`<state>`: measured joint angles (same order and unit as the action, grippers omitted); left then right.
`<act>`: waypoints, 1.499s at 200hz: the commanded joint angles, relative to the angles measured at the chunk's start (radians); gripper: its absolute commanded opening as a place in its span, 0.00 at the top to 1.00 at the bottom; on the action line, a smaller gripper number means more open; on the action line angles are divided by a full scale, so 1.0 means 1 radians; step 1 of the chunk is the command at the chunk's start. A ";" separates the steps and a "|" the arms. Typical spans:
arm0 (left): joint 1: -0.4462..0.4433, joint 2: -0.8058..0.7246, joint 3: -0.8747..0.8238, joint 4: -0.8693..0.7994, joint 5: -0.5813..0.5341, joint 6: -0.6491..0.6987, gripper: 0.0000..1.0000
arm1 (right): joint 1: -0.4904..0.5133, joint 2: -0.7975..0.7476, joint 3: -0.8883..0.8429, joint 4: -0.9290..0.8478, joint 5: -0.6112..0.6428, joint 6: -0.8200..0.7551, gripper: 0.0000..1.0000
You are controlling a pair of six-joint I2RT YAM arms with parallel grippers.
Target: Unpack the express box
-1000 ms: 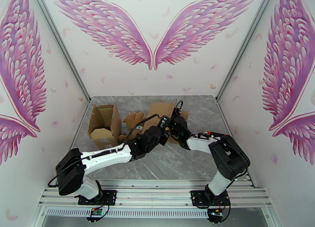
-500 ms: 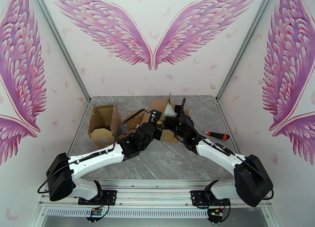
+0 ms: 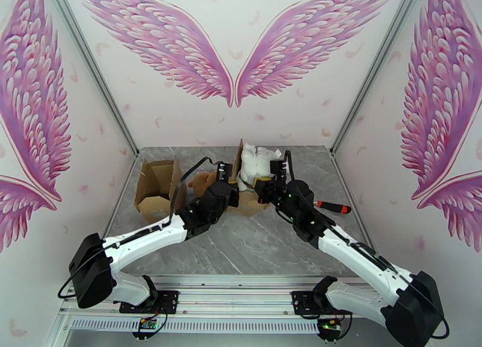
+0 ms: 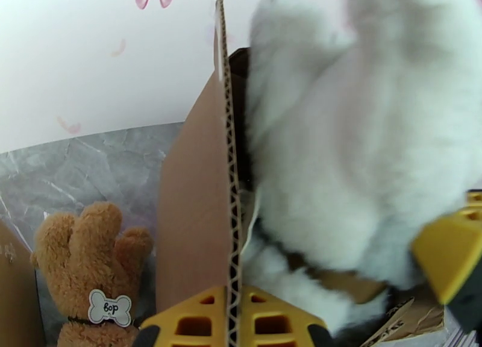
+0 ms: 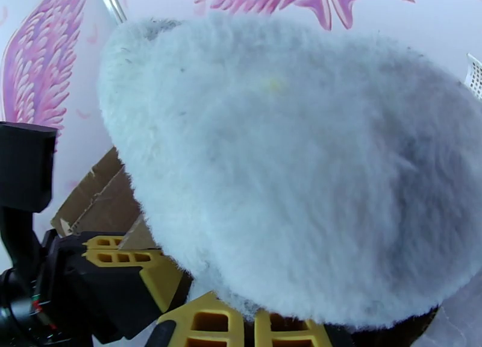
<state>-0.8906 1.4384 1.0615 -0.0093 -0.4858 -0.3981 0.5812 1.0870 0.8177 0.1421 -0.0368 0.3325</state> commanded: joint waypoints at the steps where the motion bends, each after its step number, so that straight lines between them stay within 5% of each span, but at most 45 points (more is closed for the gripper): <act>1: 0.027 0.017 0.025 -0.050 -0.015 -0.060 1.00 | 0.018 -0.068 0.110 0.033 -0.008 -0.054 1.00; 37: 0.061 0.048 0.026 -0.070 0.018 -0.118 1.00 | 0.017 -0.084 0.247 -0.029 0.063 -0.073 1.00; 79: 0.111 0.098 0.044 -0.103 0.098 -0.192 1.00 | 0.003 0.012 0.610 -0.544 0.322 -0.154 1.00; 108: 0.138 0.114 0.048 -0.104 0.173 -0.226 1.00 | -0.047 -0.021 0.588 -0.648 0.353 -0.164 1.00; 135: 0.154 0.137 0.075 -0.144 0.225 -0.262 1.00 | -0.168 -0.026 0.526 -0.735 0.244 -0.128 1.00; 213: 0.157 0.159 0.089 -0.179 0.260 -0.315 1.00 | -0.277 0.161 0.239 -0.563 0.130 -0.148 1.00; 256: 0.153 0.153 0.096 -0.180 0.266 -0.299 0.81 | -0.283 0.313 0.205 -0.480 0.098 -0.150 1.00; 283: 0.150 0.133 0.111 -0.194 0.256 -0.272 0.61 | -0.284 0.403 0.244 -0.506 0.068 -0.153 0.79; 300: 0.141 0.109 0.119 -0.206 0.231 -0.239 0.46 | -0.286 0.430 0.270 -0.540 0.064 -0.156 0.53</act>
<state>-0.7341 1.5692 1.1423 -0.1410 -0.2497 -0.6846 0.3016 1.4860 1.0317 -0.4057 0.0624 0.1864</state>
